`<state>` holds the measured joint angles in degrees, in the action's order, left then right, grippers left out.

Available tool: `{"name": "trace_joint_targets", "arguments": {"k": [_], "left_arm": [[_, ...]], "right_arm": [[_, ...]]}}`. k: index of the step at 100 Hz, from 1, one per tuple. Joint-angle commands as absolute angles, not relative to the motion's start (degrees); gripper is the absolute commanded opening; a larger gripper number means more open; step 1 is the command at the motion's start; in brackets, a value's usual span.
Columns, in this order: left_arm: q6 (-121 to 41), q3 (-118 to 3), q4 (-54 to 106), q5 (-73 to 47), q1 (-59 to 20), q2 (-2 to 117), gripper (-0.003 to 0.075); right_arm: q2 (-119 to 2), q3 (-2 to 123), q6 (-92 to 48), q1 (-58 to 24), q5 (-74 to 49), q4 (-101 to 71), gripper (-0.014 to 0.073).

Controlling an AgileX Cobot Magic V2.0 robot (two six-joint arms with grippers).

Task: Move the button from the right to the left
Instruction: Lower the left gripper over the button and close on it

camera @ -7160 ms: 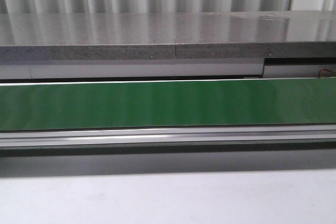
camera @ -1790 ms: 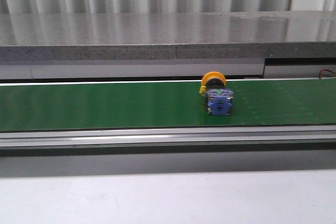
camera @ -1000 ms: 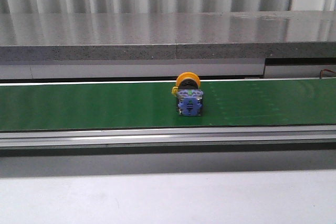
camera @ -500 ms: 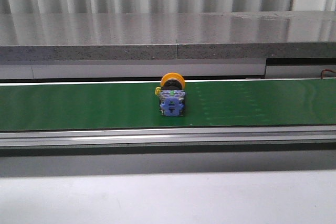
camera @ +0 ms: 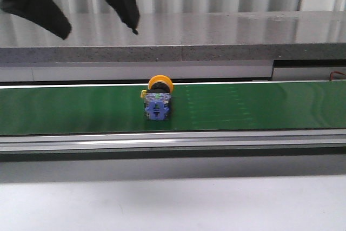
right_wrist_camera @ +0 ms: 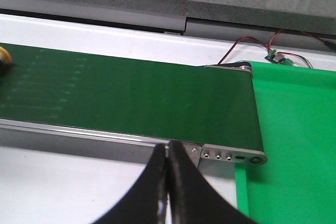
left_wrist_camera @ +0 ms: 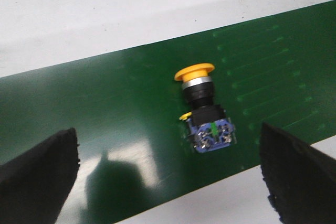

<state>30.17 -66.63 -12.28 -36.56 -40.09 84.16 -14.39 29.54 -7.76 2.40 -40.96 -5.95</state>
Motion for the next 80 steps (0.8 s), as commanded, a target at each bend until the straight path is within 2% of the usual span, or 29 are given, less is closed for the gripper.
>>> {"name": "trace_joint_targets", "arguments": {"k": [1, 29, 67, 80], "left_arm": [[33.98, -70.83, -15.79, -33.99, -42.38, 86.15, 0.0662], [34.35, -75.77, -15.79, -34.2, -43.92, 95.53, 0.0662], [39.02, -75.77, -20.07, -37.44, -43.92, 100.84, 0.0661], [39.47, -75.77, -20.07, -38.62, -43.92, 101.96, 0.0613]], "right_arm": [[-14.82, 31.0, -8.04, 2.41, -36.57, -5.57, -0.0066], [-14.82, 31.0, -8.04, 2.41, -36.57, -5.57, -0.0066], [-14.82, 31.0, -8.04, 2.41, -36.57, -5.57, -0.0066], [-14.82, 31.0, -8.04, 2.41, -36.57, -5.57, -0.0066]]}}
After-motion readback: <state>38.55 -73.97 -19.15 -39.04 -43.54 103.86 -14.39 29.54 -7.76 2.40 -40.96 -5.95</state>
